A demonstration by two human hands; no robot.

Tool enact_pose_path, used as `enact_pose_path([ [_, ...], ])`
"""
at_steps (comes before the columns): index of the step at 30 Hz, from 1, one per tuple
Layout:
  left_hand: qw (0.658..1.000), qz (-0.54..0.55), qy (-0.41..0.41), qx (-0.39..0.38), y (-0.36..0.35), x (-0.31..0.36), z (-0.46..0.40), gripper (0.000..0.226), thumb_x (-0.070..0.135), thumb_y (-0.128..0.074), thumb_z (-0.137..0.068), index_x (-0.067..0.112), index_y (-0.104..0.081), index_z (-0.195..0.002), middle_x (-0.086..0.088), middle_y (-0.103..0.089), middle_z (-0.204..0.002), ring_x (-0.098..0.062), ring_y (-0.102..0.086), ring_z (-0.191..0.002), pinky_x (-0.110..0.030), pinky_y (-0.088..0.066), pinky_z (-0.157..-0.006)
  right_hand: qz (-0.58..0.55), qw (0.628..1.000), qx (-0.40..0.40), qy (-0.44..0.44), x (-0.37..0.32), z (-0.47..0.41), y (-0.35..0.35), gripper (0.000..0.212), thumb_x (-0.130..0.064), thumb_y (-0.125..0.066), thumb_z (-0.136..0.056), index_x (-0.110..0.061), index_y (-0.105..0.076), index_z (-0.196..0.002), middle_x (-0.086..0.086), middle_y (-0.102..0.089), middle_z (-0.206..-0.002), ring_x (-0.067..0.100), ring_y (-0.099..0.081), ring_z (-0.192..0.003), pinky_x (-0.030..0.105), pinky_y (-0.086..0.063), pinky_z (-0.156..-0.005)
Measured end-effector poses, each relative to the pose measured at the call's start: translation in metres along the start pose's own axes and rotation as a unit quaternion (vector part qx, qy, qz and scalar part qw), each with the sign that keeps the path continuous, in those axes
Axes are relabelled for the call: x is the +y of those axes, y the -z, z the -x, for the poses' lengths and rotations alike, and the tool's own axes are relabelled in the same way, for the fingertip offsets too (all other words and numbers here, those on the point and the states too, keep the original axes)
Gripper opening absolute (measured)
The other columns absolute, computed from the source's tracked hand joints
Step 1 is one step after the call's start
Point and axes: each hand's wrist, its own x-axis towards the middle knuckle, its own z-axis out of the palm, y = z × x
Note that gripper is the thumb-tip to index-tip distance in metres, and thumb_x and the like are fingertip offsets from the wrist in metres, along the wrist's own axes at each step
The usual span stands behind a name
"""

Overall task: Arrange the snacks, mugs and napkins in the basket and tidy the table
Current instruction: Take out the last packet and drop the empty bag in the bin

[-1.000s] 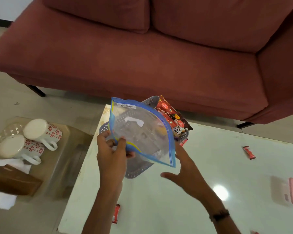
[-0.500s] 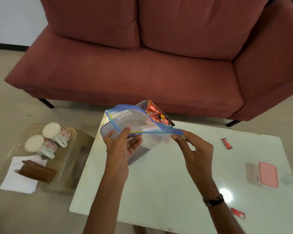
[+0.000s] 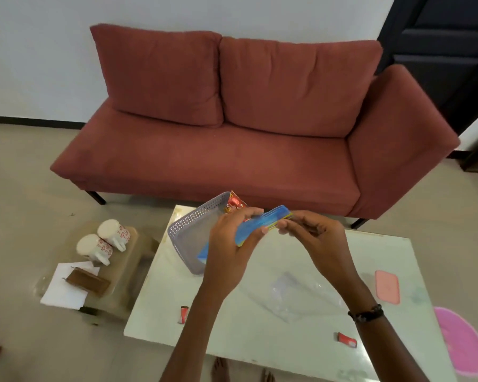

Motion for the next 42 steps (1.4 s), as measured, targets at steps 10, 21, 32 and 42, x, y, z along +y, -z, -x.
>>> enact_pose_path([
  [10,0.998,-0.004,-0.006,-0.061,-0.015,0.032,0.006,0.01,0.038,-0.067,-0.082,0.031,-0.062,-0.087,0.012,-0.062,-0.078,-0.007,-0.057,-0.075,-0.02,-0.046,-0.069,-0.04,0.997,0.065,-0.014,-0.047,0.026,0.05,0.008,-0.011,-0.067,-0.085,-0.01,-0.075,-0.085,-0.005,-0.073,-0.076,0.006,-0.063,-0.071,0.017,-0.051,-0.069],
  [21,0.97,0.034,0.074,-0.231,0.0,-0.013,-0.031,0.01,0.02,-0.075,-0.077,0.02,-0.068,-0.085,0.008,-0.068,-0.07,-0.006,-0.059,-0.065,-0.03,-0.048,-0.069,-0.087,0.956,0.273,-0.055,-0.059,0.037,0.143,0.009,-0.019,-0.065,-0.088,-0.015,-0.072,-0.088,0.001,-0.063,-0.077,0.012,-0.055,-0.076,0.027,-0.05,-0.074],
  [32,0.907,0.27,0.194,-0.259,-0.166,0.017,-0.013,0.048,0.019,-0.071,-0.078,0.009,-0.054,-0.122,-0.006,-0.071,-0.111,-0.02,-0.066,-0.104,-0.025,-0.05,-0.091,-0.295,0.863,0.381,-0.149,0.006,0.069,0.225,0.021,-0.032,-0.061,-0.09,-0.016,-0.063,-0.105,-0.006,-0.063,-0.083,0.0,-0.059,-0.075,0.011,-0.051,-0.067],
  [42,0.883,0.252,0.32,-0.233,-0.358,0.022,0.021,0.009,0.014,-0.061,-0.089,0.015,-0.062,-0.097,0.002,-0.076,-0.087,-0.017,-0.071,-0.073,-0.026,-0.052,-0.07,-0.188,0.875,0.248,-0.37,0.144,0.163,0.349,0.077,-0.059,-0.082,-0.053,-0.019,-0.06,-0.115,-0.003,-0.071,-0.108,0.016,-0.066,-0.106,0.029,-0.051,-0.083],
])
